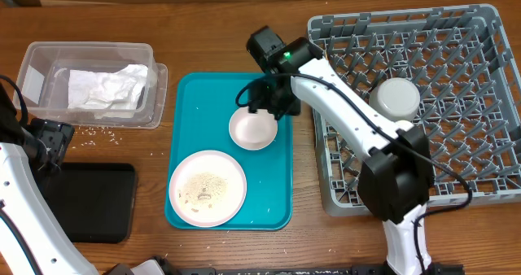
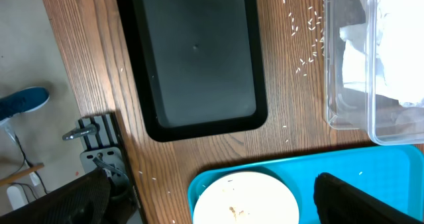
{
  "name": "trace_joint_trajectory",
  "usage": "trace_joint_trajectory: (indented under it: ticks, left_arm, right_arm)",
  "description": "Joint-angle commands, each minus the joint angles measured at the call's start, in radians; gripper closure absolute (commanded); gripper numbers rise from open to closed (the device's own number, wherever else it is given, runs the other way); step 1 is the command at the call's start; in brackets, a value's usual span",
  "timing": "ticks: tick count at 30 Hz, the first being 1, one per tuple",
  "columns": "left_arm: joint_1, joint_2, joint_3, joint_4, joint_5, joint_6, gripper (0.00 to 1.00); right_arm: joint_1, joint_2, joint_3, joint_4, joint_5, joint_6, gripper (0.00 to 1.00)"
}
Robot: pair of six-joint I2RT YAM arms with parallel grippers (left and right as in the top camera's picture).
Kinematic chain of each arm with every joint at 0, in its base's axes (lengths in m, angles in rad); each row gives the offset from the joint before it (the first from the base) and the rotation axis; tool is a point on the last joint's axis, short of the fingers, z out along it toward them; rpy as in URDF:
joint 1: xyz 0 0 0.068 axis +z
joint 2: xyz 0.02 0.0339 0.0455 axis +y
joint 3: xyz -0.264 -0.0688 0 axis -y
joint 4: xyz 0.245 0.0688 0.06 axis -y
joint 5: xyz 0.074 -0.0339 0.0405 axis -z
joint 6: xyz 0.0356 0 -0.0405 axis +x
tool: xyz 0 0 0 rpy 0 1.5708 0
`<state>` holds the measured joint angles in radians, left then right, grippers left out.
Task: Sort waste into correct bins and load items into the dishwasher
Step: 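Reach the right gripper to the pink bowl on the tray and grasp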
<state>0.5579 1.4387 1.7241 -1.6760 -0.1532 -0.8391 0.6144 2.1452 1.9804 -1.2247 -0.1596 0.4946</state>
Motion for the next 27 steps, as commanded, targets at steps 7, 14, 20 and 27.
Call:
trace_joint_trajectory:
  ticks: [7,14,20,27]
  left_arm:
    - [-0.003,0.002,0.012,0.001,-0.003,-0.014,0.00]
    - [-0.003,0.002,0.012,0.002,-0.003,-0.014,0.00]
    - [-0.003,0.002,0.012,0.002,-0.003,-0.014,0.00]
    - [-0.003,0.002,0.012,0.002,-0.003,-0.014,0.00]
  right_arm:
    - [0.187,0.040,0.022,0.150,0.125,-0.076,0.48]
    - [0.275,0.148,0.022,0.157,0.365,-0.049,0.48]
    - [0.275,0.179,0.001,0.169,0.412,-0.050,0.48]
    - [0.277,0.180,-0.047,0.192,0.400,-0.049,0.79]
